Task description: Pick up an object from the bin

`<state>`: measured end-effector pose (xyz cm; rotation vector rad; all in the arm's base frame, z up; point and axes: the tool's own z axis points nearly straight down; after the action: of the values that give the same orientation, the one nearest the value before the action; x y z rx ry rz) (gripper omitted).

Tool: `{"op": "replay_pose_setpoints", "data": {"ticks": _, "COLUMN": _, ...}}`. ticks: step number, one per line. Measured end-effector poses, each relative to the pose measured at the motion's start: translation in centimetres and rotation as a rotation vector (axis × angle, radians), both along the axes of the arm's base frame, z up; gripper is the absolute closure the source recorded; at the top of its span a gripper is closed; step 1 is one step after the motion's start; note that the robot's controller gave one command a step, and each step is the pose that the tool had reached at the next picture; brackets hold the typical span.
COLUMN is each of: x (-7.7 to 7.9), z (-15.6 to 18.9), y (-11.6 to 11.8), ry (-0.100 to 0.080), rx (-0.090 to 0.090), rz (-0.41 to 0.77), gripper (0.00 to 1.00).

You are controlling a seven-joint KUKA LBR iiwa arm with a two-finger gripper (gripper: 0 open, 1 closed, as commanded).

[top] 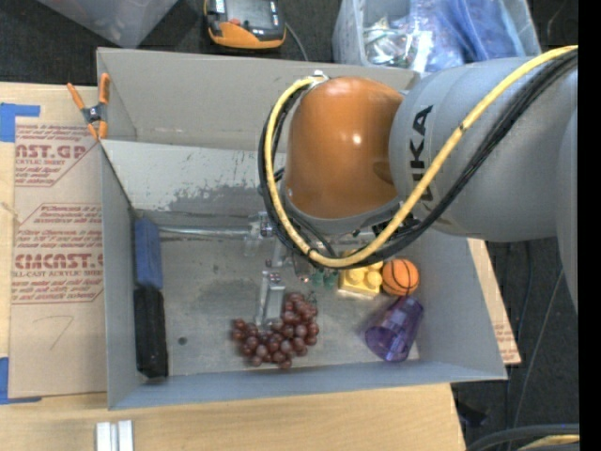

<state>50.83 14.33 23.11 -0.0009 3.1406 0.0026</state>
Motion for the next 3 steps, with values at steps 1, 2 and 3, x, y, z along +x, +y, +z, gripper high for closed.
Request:
{"op": "replay_pose_setpoints", "data": {"ticks": 1, "x": 0.0, "z": 0.0, "y": 0.0, "ry": 0.000, "rx": 0.000, "rz": 0.001, "gripper": 0.00}}
{"op": "replay_pose_setpoints", "data": {"ticks": 2, "x": -0.7, "z": -7.3, "y": -9.2, "ry": 0.005, "rx": -0.003, "rz": 0.137, "gripper": 0.00}}
{"op": "replay_pose_setpoints", "data": {"ticks": 3, "x": -1.6, "z": -6.7, "y": -7.1, "ry": -0.008, "rx": 0.005, "rz": 0.041, "gripper": 0.00}}
